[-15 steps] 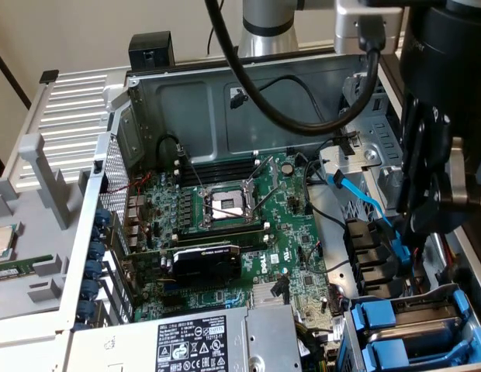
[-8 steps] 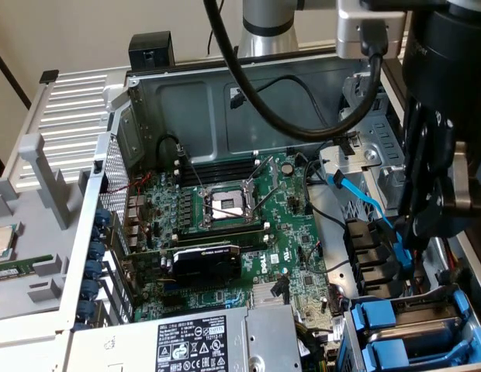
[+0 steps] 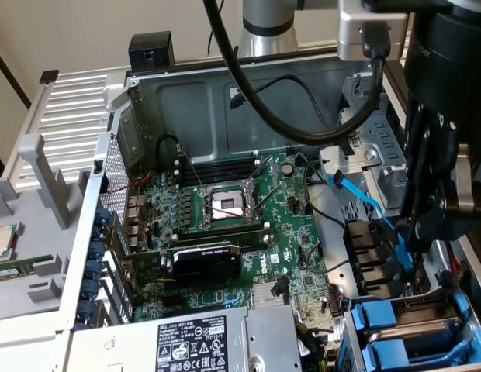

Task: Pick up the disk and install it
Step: 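Insert the first disk wire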

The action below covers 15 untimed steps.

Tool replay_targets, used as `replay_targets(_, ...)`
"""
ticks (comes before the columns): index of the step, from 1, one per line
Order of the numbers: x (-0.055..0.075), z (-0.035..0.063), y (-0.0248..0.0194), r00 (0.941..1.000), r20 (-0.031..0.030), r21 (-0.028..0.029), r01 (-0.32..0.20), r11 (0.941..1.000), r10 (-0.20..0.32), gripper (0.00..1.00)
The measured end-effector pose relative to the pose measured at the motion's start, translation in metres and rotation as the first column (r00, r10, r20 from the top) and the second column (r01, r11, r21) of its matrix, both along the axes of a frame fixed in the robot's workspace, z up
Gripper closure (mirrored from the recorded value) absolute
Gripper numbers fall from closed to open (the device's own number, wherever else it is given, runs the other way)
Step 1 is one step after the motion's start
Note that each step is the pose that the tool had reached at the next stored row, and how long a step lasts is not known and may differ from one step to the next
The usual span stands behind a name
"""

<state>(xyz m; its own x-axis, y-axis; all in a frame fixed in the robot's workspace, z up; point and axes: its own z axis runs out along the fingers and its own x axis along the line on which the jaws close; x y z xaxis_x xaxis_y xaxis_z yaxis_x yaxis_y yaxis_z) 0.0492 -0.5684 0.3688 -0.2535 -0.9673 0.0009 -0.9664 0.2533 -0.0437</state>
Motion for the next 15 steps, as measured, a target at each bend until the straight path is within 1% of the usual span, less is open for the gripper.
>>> replay_targets(2,0.000,0.0000,0.0000,1.0000,0.0022,-0.0020,0.000,1.0000,0.000,0.63)
replay_targets(4,0.000,0.0001,0.0000,1.0000,0.0060,-0.0038,0.000,1.0000,0.000,0.63)
replay_targets(5,0.000,0.0010,0.0000,1.0000,0.0077,-0.0047,0.000,1.0000,0.000,0.56)
replay_targets(7,0.000,0.0051,0.0000,1.0000,0.0088,-0.0051,0.001,1.0000,-0.001,0.56)
replay_targets(10,0.000,0.0144,-0.0009,1.0000,0.0092,-0.0053,0.001,1.0000,-0.001,0.56)
replay_targets(11,0.000,0.0179,-0.0018,1.0000,0.0093,-0.0050,0.001,1.0000,-0.001,0.56)
replay_targets(13,0.000,0.0253,-0.0054,1.0000,0.0093,-0.0052,0.001,1.0000,-0.001,0.56)
replay_targets(15,0.000,0.0301,-0.0106,1.0000,0.0093,-0.0052,0.001,1.0000,-0.001,0.56)
